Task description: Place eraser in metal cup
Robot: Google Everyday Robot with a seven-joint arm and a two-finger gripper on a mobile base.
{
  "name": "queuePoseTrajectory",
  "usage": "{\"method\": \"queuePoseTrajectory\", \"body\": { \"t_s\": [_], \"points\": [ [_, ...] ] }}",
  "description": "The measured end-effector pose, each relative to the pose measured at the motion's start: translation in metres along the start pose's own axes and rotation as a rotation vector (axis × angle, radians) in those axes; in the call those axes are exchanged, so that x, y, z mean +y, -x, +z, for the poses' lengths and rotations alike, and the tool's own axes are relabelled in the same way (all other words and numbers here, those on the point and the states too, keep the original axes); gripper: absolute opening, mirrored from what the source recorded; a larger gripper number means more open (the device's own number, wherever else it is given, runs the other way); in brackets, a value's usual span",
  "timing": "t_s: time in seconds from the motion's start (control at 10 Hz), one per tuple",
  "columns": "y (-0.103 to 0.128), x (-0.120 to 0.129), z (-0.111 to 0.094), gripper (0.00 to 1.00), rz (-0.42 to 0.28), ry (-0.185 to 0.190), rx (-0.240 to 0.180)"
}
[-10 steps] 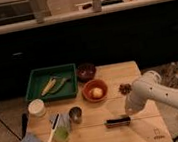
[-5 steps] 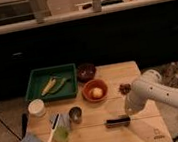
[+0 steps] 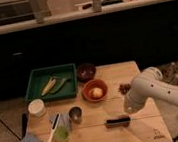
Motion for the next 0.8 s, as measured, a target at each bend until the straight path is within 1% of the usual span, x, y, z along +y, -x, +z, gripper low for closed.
{"method": "queuePoseTrajectory", "body": {
  "t_s": [0.1,0.2,0.3,0.4,0.6,0.7,0.8],
  "points": [
    [0.004,-0.007,-0.004,0.64,0.010,0.015,-0.025],
    [0.007,-0.011,-0.004,0.74,0.017,0.032,-0.046],
    [0.009,-0.013,-0.003,0.79,0.025,0.045,-0.063],
    [0.014,-0.016,-0.002,0.80,0.038,0.068,-0.084],
    [0.024,-0.022,0.001,0.80,0.059,0.093,-0.105],
    [0.032,-0.020,0.002,0.80,0.083,0.108,-0.104],
    [0.039,-0.019,0.003,0.80,0.100,0.111,-0.101]
  ]
}}
